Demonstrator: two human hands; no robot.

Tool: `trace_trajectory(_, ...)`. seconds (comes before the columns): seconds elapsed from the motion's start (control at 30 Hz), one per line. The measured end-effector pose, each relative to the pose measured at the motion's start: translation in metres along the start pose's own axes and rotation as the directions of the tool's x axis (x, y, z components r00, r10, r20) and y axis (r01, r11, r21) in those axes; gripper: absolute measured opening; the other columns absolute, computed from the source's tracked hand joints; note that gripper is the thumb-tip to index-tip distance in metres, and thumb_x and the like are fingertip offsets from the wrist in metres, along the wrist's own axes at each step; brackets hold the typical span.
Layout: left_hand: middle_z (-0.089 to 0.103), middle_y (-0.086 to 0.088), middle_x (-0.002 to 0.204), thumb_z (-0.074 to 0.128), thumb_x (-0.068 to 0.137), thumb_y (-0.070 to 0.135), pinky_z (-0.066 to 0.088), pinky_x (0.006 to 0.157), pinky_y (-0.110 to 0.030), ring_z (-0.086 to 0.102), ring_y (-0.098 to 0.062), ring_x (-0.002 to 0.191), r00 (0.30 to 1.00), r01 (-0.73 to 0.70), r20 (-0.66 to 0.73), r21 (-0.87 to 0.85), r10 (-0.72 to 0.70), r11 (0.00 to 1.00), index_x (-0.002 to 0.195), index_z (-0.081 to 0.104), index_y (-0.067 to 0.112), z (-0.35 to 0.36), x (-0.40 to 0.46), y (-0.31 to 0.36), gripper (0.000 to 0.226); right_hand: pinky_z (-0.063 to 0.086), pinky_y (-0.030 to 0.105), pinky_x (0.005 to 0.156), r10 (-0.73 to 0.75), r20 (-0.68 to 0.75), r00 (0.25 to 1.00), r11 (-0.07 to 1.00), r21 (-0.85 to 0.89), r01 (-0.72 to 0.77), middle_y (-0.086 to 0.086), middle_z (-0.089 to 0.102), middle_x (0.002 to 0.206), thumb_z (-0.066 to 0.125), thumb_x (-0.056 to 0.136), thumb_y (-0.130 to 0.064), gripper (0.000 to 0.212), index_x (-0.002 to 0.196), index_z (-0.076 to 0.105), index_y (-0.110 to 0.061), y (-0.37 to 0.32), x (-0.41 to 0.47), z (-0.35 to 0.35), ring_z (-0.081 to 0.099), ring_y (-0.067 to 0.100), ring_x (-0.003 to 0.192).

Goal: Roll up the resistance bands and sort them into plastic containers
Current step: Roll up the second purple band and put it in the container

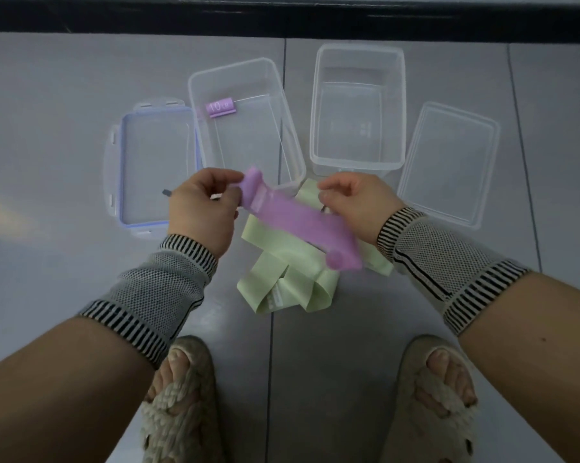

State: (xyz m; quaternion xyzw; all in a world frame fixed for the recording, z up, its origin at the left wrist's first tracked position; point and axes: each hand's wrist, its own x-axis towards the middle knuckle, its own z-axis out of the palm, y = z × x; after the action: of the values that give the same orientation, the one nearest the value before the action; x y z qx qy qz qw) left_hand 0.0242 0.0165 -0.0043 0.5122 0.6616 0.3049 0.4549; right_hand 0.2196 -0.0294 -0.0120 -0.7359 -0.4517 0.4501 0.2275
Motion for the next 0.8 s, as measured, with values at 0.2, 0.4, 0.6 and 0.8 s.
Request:
trace_trajectory(0.2,0.064,0.007,0.086,0.065,0.084,0.018,0.051,0.074,-0.028,0.059,-0.012,0.072,0.998,-0.066,0.019,0.212,0.064,0.975,0.092,0.064,0.023,0.001,0.000,-0.013,0.010,0.046,0.029,0.095,0.023,-0.165,0.986,0.995,-0.091,-0.039,-0.002,0.066,0.108,0.062,0.086,-0.019,0.026,0.111,0.066,-0.017,0.016,-0.004,0.001,0.061,0.015,0.100)
trace_trajectory(0.4,0.049,-0.004,0.124,0.062,0.084,0.020,0.044,0.091,-0.033,0.055,-0.023,0.106,0.998,-0.056,0.062,0.666,0.020,0.743,0.108,0.063,0.023,-0.009,-0.013,-0.045,0.024,0.049,0.027,0.086,0.010,-0.155,0.988,0.972,-0.230,-0.046,0.000,0.071,0.092,0.063,0.084,-0.017,0.013,0.093,0.072,-0.016,0.044,-0.012,0.004,0.063,0.015,0.084)
trace_trajectory(0.6,0.054,0.000,0.122,0.061,0.086,0.019,0.041,0.091,-0.030,0.052,-0.021,0.110,0.855,-0.492,0.472,0.607,0.214,0.624,0.114,0.064,0.021,0.027,-0.043,-0.052,0.029,0.042,0.022,0.083,-0.037,-0.097,0.995,0.930,-0.367,-0.001,-0.003,0.066,0.100,0.063,0.083,-0.016,0.016,0.096,0.071,-0.019,0.066,-0.026,0.010,0.056,0.012,0.088)
trace_trajectory(0.8,0.027,0.002,0.152,0.050,0.090,0.018,0.029,0.107,-0.029,0.035,-0.020,0.134,0.758,-0.498,0.650,0.634,-0.058,0.591,0.144,0.032,0.023,0.054,-0.040,-0.070,0.058,0.038,0.031,0.091,-0.171,0.082,0.982,0.815,-0.549,0.188,0.007,0.056,0.116,0.058,0.086,-0.016,0.030,0.115,0.065,-0.017,0.085,-0.029,0.020,0.047,0.027,0.111)
